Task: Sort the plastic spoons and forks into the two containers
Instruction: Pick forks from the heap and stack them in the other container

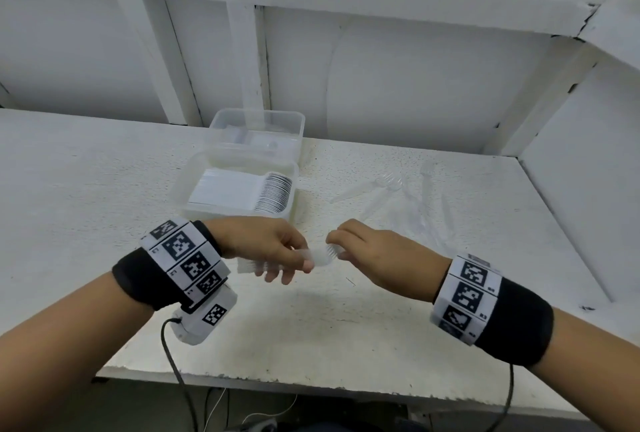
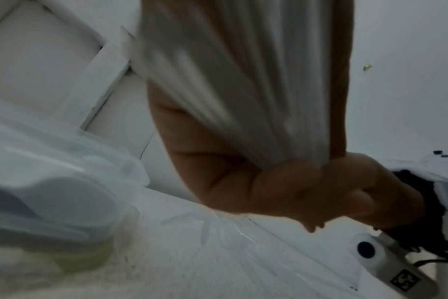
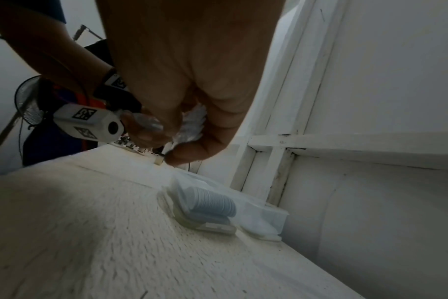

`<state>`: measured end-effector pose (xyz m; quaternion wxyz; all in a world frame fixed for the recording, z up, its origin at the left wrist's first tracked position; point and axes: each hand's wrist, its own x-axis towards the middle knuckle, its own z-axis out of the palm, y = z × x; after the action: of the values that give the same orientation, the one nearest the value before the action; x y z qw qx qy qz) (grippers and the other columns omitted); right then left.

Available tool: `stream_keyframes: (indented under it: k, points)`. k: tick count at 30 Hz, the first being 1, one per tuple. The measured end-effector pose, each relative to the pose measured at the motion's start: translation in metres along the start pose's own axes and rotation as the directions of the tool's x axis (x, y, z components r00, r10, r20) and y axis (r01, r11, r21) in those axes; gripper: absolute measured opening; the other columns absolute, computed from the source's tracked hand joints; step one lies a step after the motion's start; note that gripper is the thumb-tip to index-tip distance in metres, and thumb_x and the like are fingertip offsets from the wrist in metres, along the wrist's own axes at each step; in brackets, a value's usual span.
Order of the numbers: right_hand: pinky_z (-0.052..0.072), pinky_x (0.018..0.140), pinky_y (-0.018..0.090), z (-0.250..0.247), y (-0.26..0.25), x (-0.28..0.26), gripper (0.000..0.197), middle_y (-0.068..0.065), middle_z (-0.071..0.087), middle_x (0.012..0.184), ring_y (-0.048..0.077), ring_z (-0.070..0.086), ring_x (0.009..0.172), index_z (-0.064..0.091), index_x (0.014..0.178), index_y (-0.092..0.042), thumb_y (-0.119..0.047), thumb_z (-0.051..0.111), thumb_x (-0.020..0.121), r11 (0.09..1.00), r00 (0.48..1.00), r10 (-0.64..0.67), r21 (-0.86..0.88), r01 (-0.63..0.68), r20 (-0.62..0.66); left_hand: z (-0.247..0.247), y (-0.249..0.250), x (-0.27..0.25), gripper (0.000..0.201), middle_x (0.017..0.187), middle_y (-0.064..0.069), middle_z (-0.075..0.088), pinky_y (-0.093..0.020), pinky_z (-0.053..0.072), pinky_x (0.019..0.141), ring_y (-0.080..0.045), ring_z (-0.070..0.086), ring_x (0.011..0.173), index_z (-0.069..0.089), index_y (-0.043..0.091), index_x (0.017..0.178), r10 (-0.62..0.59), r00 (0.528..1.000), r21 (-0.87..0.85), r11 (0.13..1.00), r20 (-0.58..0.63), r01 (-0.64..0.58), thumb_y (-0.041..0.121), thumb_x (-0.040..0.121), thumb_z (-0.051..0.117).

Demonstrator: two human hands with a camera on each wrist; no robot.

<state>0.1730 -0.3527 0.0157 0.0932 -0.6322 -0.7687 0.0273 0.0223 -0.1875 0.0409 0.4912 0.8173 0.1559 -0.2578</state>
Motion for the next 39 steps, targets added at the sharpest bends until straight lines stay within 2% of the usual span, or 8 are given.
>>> stream_keyframes:
  k: [4, 7, 14, 18, 21, 25, 35, 39]
  points:
    - [0.052, 0.063, 0.040, -0.017, 0.009, 0.011, 0.034, 0.010, 0.053, 0.114, 0.028, 0.058, 0.071, 0.049, 0.125, -0.007, -0.024, 0.035, 0.100, 0.997, 0.998, 0.052, 0.057, -0.053, 0.019, -0.023, -0.012, -0.008, 0.016, 0.058, 0.010, 0.054, -0.018, 0.038, 0.046, -0.006, 0.044, 0.046, 0.062, 0.019, 0.079, 0.019, 0.999, -0.008, 1.000, -0.030, -0.019, 0.027, 0.092, 0.058]
    - [0.044, 0.084, 0.027, -0.025, 0.015, 0.028, 0.037, 0.006, 0.051, 0.120, 0.022, 0.055, 0.097, 0.044, 0.133, -0.011, -0.027, 0.036, 0.100, 0.983, 0.991, 0.084, 0.155, -0.100, 0.108, -0.036, -0.019, -0.011, 0.018, 0.057, 0.010, 0.052, -0.017, 0.036, 0.045, -0.005, 0.043, 0.044, 0.060, 0.017, 0.078, 0.047, 0.999, -0.036, 0.998, -0.020, -0.048, 0.021, 0.095, 0.053]
    - [0.035, 0.080, 0.015, -0.043, 0.041, 0.087, 0.052, 0.012, 0.059, 0.111, 0.023, 0.057, 0.096, 0.055, 0.121, -0.003, -0.039, 0.029, 0.092, 0.985, 0.999, 0.011, 0.174, -0.017, 0.036, -0.082, -0.031, -0.025, 0.030, 0.067, 0.012, 0.063, -0.021, 0.049, 0.057, -0.005, 0.056, 0.058, 0.065, 0.016, 0.084, 0.035, 0.976, -0.085, 0.995, -0.215, -0.054, 0.044, 0.086, 0.053]
    - [0.034, 0.085, 0.021, -0.060, 0.077, 0.140, 0.040, 0.020, 0.062, 0.112, 0.027, 0.057, 0.103, 0.058, 0.117, 0.003, -0.025, 0.042, 0.094, 0.987, 0.995, 0.070, 0.152, -0.059, -0.068, -0.135, -0.056, -0.036, 0.064, 0.095, 0.004, 0.068, -0.027, 0.053, 0.071, -0.012, 0.064, 0.087, 0.066, 0.020, 0.096, -0.095, 0.824, -0.276, 0.958, -0.558, -0.076, 0.076, 0.064, 0.059]
    - [0.031, 0.090, 0.023, -0.064, 0.106, 0.182, 0.032, 0.018, 0.057, 0.121, 0.029, 0.052, 0.113, 0.052, 0.125, 0.000, -0.014, 0.045, 0.097, 0.979, 0.988, 0.150, 0.143, -0.143, -0.040, -0.176, -0.083, -0.029, 0.032, 0.110, -0.006, 0.064, -0.028, 0.048, 0.074, -0.021, 0.059, 0.095, 0.064, 0.017, 0.099, -0.241, 0.695, -0.343, 0.939, -0.677, -0.009, 0.045, 0.092, 0.049]
    - [0.031, 0.093, 0.024, -0.043, 0.132, 0.236, 0.031, 0.017, 0.054, 0.124, 0.029, 0.049, 0.115, 0.050, 0.126, 0.000, -0.011, 0.042, 0.098, 0.978, 0.982, 0.184, 0.093, -0.188, 0.049, -0.218, -0.117, -0.007, 0.030, 0.110, -0.013, 0.061, -0.029, 0.048, 0.072, -0.021, 0.056, 0.091, 0.061, 0.003, 0.112, -0.383, 0.575, -0.373, 0.917, -0.723, 0.143, 0.025, 0.097, 0.046]
    - [0.040, 0.093, 0.040, 0.028, 0.153, 0.298, 0.033, 0.014, 0.046, 0.130, 0.030, 0.049, 0.115, 0.045, 0.130, -0.005, -0.013, 0.037, 0.100, 0.970, 0.942, 0.223, 0.039, -0.240, 0.250, -0.257, -0.123, 0.046, 0.027, 0.091, -0.012, 0.062, -0.029, 0.055, 0.067, -0.020, 0.061, 0.070, 0.058, -0.007, 0.111, -0.479, 0.621, -0.407, 0.874, -0.620, 0.267, 0.014, 0.095, 0.051]
    - [0.040, 0.094, 0.035, 0.034, 0.158, 0.300, 0.032, 0.013, 0.048, 0.130, 0.029, 0.050, 0.114, 0.045, 0.129, -0.005, -0.013, 0.037, 0.099, 0.960, 0.923, 0.246, 0.058, -0.274, 0.296, -0.258, -0.127, 0.053, 0.027, 0.095, -0.019, 0.069, -0.038, 0.057, 0.082, -0.029, 0.069, 0.086, 0.063, -0.008, 0.104, -0.489, 0.630, -0.406, 0.868, -0.603, 0.285, 0.013, 0.093, 0.051]
